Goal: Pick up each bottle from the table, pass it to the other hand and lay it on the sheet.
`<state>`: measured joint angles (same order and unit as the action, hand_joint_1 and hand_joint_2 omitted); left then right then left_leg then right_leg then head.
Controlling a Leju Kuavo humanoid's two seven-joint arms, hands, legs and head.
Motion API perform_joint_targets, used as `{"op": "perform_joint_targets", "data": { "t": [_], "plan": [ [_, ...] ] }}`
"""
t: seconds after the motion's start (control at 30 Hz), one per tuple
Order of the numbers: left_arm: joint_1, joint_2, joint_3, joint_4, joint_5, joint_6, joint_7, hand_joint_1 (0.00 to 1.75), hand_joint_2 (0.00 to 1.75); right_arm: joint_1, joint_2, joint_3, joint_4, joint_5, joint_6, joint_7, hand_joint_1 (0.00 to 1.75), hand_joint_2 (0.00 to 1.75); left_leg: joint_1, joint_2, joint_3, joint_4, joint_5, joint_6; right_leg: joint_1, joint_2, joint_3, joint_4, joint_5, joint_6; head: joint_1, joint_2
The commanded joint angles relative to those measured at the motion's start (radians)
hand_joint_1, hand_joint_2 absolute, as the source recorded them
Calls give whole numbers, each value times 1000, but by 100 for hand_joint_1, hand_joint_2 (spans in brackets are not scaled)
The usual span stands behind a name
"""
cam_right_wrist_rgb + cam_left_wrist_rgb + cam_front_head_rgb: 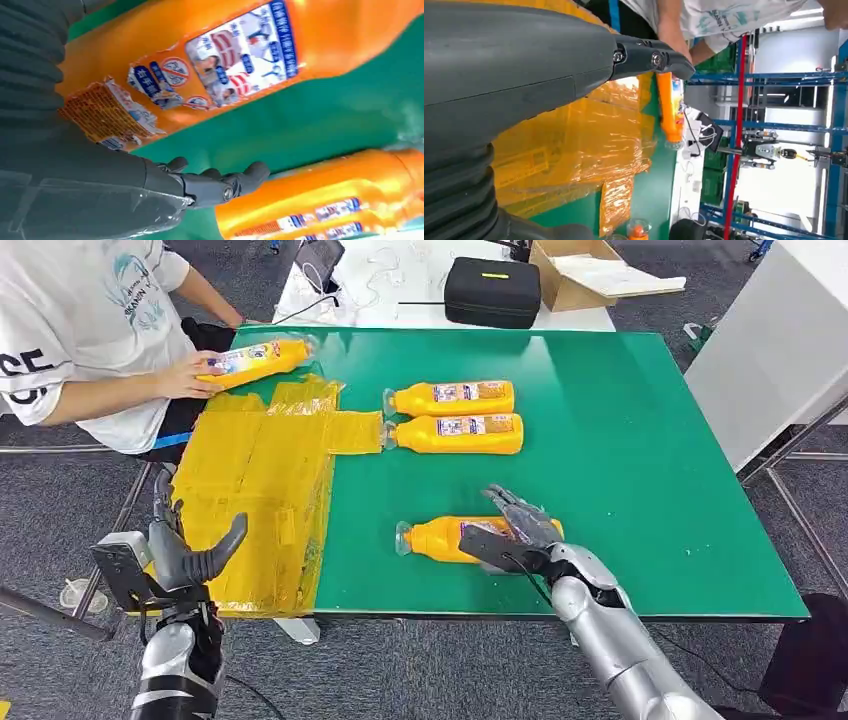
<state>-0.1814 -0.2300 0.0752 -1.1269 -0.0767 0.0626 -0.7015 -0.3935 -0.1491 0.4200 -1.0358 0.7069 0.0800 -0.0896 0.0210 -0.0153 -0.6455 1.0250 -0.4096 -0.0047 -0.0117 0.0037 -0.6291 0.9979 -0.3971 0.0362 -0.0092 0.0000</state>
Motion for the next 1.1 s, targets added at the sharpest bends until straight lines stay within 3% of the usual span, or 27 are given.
{"op": "perform_joint_targets", "data": {
  "t": [0.03,0.47,0.5,0.53,0.57,0.97,1.1],
  "plan": [
    [-69,23,-28,145,6,-2,3,0,175,-102,-60,112,211,-56,79,-19,0,175,-1,0,5,-2,-1,1,0,-1,5,-1,-1,-1,0,0],
    [-87,19,-29,186,20,-15,3,0,175,-137,-129,201,199,-99,144,-2,0,175,-1,0,8,-2,-1,2,0,-3,9,-2,-1,-1,0,0],
    [-89,18,-27,190,24,-17,3,0,175,-143,-137,205,200,-102,153,-2,7,175,-1,-1,6,-1,0,1,0,-2,6,-1,-1,-1,0,0],
    [-92,18,-27,194,25,-18,3,0,175,-146,-143,213,199,-108,163,-3,127,175,-1,-1,7,-1,-1,2,0,-3,7,-2,-1,-1,0,0],
    [-99,17,-25,210,29,-22,3,0,175,-152,-159,229,196,-124,189,-4,173,175,-1,-1,6,-1,-1,2,0,-2,7,-1,-1,-1,0,0],
    [-109,-3,-25,245,58,-36,3,0,175,-186,-286,345,112,-226,273,28,175,175,-1,-1,8,-1,-1,2,-1,-4,9,-2,-1,-1,0,0],
    [-104,-7,-30,237,62,-29,3,0,175,-161,-276,343,83,-259,220,41,175,175,-1,0,7,0,-1,2,-1,-3,8,-1,-1,-1,0,0]
  ]
}}
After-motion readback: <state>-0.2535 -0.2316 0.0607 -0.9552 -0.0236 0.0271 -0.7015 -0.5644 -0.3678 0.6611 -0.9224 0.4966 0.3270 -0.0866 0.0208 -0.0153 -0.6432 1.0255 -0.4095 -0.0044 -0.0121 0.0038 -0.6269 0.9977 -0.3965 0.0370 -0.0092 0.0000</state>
